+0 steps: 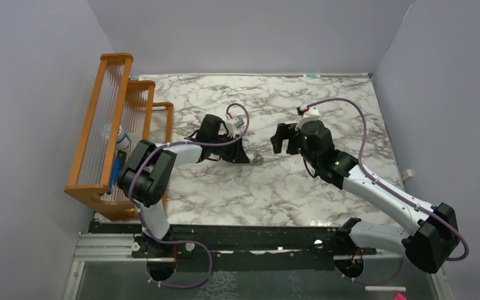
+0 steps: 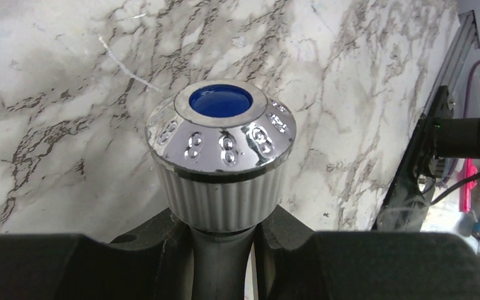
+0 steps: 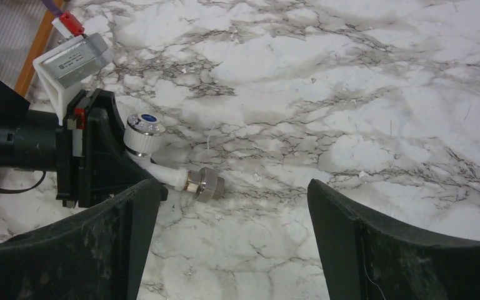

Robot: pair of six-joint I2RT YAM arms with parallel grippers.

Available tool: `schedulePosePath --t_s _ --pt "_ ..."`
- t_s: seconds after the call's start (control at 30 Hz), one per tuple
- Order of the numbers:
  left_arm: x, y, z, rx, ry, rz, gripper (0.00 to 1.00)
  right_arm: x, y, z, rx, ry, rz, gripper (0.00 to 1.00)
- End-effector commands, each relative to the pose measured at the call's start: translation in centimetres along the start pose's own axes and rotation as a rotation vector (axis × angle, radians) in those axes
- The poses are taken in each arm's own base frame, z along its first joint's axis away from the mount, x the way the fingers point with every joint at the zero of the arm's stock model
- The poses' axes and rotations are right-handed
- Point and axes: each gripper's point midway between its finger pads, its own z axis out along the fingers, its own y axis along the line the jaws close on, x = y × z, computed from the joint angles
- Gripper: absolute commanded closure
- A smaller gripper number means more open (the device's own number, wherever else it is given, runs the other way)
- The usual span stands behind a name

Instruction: Install the water faucets

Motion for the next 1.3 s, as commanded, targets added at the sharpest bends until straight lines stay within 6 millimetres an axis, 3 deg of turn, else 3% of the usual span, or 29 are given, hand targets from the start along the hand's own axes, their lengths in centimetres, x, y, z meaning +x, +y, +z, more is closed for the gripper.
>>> schedulePosePath --t_s 0.0,0.2,0.23,0.3,0.83,0.93,1.27 --pt "-1.7 1.0 0.8 -0.035 -0.047 0.017 1.00 -0.4 -1.4 -0.3 0.066 -0.044 0.040 0.07" --pt "-0.7 2.2 1.4 -0.064 -0.029 -0.022 0.92 -0.5 -1.8 -0.5 0.081 -0.058 0.017 0.07" --pt "-0.7 2.3 1.5 -0.066 -0.027 -0.024 0.81 -0.5 -1.9 -0.5 0.081 -0.058 0.012 0.07" --pt "-0.6 2.5 1.5 -0.071 -0.026 -0.028 0.74 -0.3 -1.8 -0.4 0.074 -0.054 0.002 0.07" --pt "-0.9 3.1 1.0 -0.086 -0.036 -0.036 0.48 0.3 -1.3 0.0 0.045 -0.036 -0.002 0.07" --pt "-1.1 3.1 0.9 -0.085 -0.043 -0.032 0.29 0.3 -1.3 0.0 0.046 -0.035 -0.002 0.07" --pt "-1.3 3.6 0.3 -0.110 -0.051 -0.034 0.20 0.5 -1.1 0.4 0.042 -0.027 -0.005 0.07"
